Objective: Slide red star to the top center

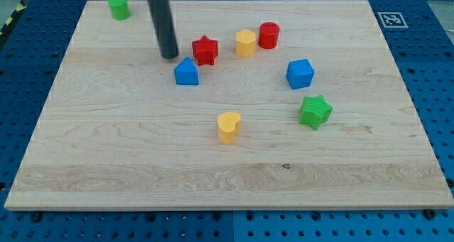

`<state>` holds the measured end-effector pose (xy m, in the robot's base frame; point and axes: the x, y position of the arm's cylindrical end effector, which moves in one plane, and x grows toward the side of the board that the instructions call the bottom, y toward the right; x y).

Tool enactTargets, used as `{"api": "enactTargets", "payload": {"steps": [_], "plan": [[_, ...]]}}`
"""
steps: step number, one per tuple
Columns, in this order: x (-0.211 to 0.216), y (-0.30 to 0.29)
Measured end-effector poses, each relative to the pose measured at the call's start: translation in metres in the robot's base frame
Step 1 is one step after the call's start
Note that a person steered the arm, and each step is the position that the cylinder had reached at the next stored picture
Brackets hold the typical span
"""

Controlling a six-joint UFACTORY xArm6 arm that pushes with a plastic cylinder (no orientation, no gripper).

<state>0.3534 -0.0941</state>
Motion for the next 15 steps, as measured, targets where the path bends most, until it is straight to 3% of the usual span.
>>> {"api": "enactTargets", "payload": {"steps": [2,5,8,10,15], "plan": [[0.027,0.056],[-0.008,0.063],[0.009,0.086],[-0.053,0.086],[-0.093,0.053]]}}
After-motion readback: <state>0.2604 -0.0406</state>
